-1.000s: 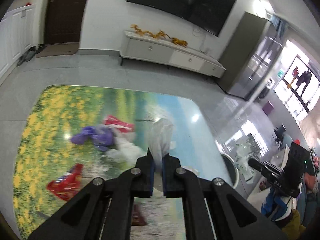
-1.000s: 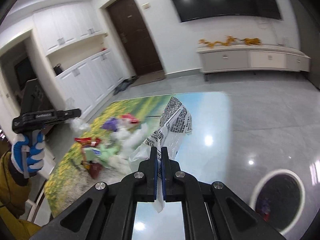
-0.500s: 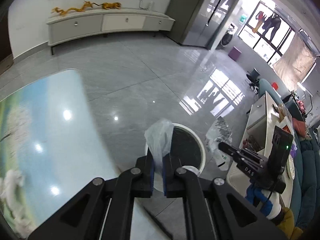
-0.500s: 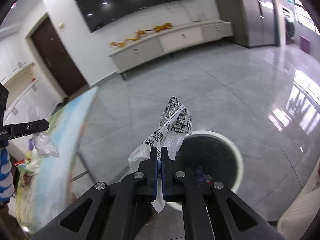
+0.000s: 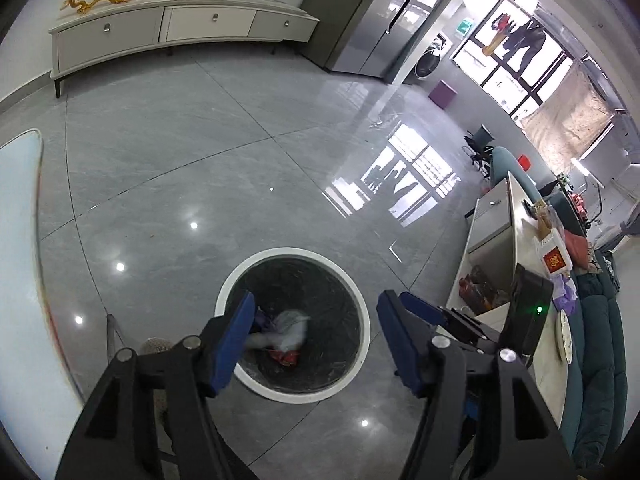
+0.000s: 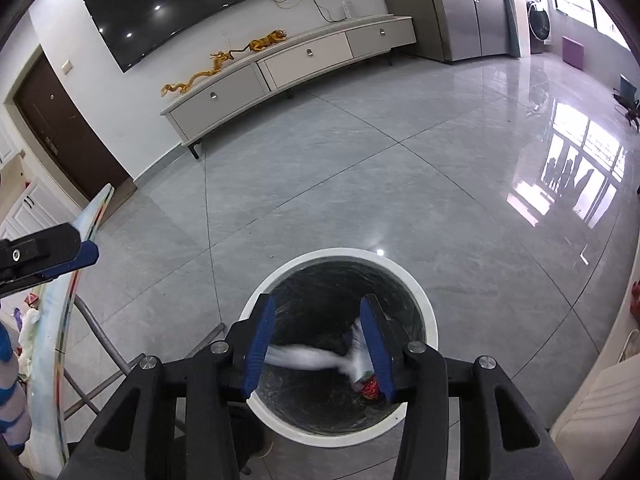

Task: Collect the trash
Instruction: 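Carry both bags to the bin and open both tools to drop them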

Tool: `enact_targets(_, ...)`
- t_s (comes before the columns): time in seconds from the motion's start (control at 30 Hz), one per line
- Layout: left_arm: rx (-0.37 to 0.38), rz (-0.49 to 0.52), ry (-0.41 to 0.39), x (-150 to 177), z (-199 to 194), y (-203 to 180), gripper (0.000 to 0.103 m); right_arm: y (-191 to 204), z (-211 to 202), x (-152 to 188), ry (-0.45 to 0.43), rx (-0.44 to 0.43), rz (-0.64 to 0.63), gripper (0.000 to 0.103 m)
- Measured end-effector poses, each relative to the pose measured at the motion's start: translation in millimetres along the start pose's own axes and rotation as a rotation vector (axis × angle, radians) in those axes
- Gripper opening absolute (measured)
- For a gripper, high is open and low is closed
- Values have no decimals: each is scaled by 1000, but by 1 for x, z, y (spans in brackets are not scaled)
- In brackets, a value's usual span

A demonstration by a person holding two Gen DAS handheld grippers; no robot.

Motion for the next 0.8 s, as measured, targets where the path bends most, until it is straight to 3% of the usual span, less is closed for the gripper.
enact_targets(0.2,-41,20,-52,12,-48,3,62,22,-29,-1,-55,-36,-49,43)
enact_targets(0.47,-100,55,-151,49,-144,13,62,78,-105,-10,-188,-108,-120,43)
enact_targets(0.8,-278,82,-306,116,-282,55,62,177,-173,-2,-266,-234,-276,43)
Point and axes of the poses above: each gripper's, at about its wrist camera, not at the fingertips, and z roughly the way its jaws point, y to its left, x to its underside, the point moved 7 cm from there along z, roughly the way its jaws point, and after that the axes turned 11 degrees about x, right-handed, at the moved point
